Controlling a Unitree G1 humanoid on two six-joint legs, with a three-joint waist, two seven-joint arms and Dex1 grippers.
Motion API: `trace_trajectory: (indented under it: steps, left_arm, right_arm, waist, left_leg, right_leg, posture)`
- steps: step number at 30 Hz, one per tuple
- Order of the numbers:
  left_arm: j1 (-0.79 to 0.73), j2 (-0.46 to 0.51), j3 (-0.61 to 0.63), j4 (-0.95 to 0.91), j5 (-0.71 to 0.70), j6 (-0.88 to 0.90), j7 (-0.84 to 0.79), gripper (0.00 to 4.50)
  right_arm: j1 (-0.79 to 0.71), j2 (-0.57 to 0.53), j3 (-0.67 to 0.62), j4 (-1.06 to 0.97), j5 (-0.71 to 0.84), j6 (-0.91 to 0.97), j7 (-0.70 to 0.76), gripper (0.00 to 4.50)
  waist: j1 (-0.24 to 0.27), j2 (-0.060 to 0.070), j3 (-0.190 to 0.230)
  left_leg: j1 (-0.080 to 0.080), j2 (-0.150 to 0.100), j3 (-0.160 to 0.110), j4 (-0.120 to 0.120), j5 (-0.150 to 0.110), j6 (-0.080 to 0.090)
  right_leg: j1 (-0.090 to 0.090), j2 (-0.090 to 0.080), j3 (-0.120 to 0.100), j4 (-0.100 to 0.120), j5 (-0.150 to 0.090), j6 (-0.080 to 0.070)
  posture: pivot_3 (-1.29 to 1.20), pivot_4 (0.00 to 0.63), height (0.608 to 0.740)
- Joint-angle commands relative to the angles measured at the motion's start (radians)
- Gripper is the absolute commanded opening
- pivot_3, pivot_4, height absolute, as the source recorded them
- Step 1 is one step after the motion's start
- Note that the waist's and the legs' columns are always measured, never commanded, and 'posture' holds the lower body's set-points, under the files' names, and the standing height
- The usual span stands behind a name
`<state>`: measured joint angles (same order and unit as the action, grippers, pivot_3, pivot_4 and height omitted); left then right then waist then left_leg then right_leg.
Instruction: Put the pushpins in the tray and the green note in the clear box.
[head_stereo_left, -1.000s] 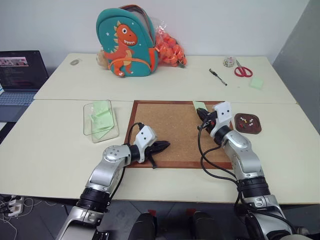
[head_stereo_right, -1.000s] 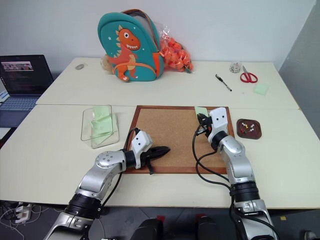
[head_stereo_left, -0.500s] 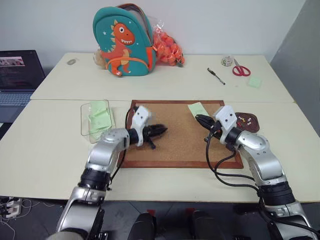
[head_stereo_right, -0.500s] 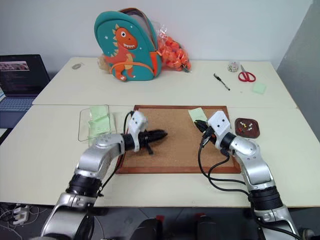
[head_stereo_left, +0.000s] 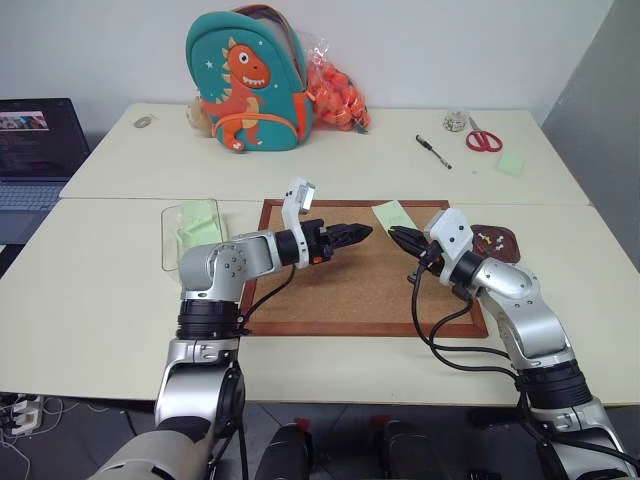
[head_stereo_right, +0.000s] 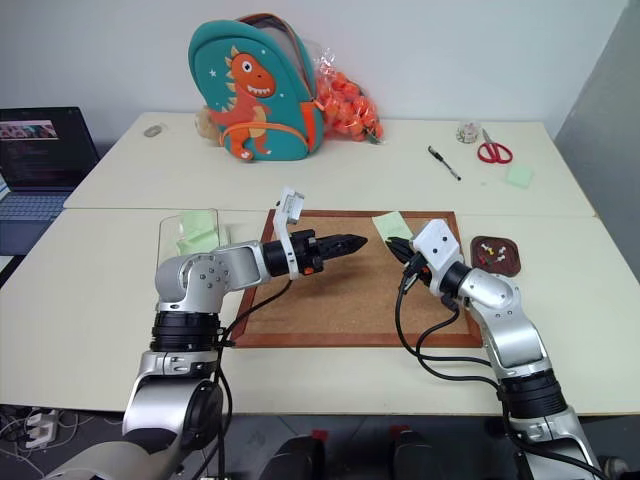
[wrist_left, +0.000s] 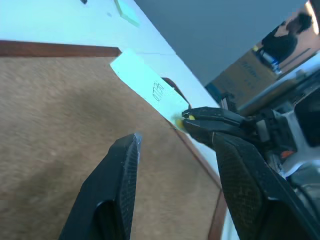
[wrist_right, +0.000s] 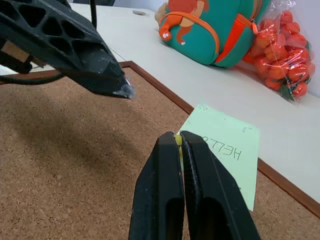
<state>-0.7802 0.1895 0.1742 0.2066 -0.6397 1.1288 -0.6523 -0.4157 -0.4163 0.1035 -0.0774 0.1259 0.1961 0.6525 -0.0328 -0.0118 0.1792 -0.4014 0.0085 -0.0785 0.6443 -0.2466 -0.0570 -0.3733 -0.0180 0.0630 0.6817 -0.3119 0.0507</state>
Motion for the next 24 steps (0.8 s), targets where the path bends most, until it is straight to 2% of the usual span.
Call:
trace_trajectory:
  steps: [1,9,19,22,24]
  left_arm:
    - [-0.053,-0.065,0.091,0.04,-0.058,0.032,0.105,2.44]
    - [-0.108,-0.15,0.207,0.151,-0.104,0.019,0.247,2.44]
    - [-0.128,-0.192,0.245,0.199,-0.133,0.018,0.302,2.44]
    - [-0.132,-0.198,0.251,0.207,-0.139,0.015,0.313,2.02]
    - [-0.132,-0.2,0.252,0.209,-0.141,0.013,0.318,1.52]
  right_arm:
    - [-0.019,-0.002,0.005,-0.043,-0.009,-0.031,0.003,0.0]
    - [-0.017,-0.004,0.013,-0.055,-0.017,-0.034,0.008,0.0]
    - [-0.019,-0.006,0.015,-0.064,-0.02,-0.032,0.013,0.0]
    - [-0.02,-0.008,0.018,-0.065,-0.024,-0.034,0.018,0.0]
    - [-0.02,-0.008,0.019,-0.066,-0.026,-0.035,0.02,0.0]
  waist:
    - [0.0,-0.001,0.0]
    - [0.0,-0.002,0.001]
    - [0.0,-0.003,0.002]
    - [0.0,-0.003,0.002]
    - [0.0,-0.003,0.002]
  left_leg:
    - [0.0,0.0,0.0,0.0,0.0,0.0]
    - [0.0,0.0,0.001,0.0,0.002,-0.004]
    - [0.0,0.0,0.001,0.0,0.002,-0.004]
    - [0.0,-0.001,0.001,0.0,0.002,-0.005]
    - [0.0,0.0,0.001,0.0,0.002,-0.005]
  right_leg:
    - [0.0,0.0,0.0,0.0,0.0,0.0]
    - [0.0,0.0,0.0,0.0,0.0,0.0]
    - [0.0,0.0,0.0,0.0,0.0,0.0]
    - [0.0,0.0,0.0,0.0,0.0,0.0]
    - [0.0,0.0,0.0,0.0,0.0,0.0]
  posture:
    - [0.0,0.15,0.74]
    - [0.0,0.15,0.74]
    - [0.0,0.15,0.74]
    - [0.0,0.15,0.74]
    - [0.0,0.15,0.74]
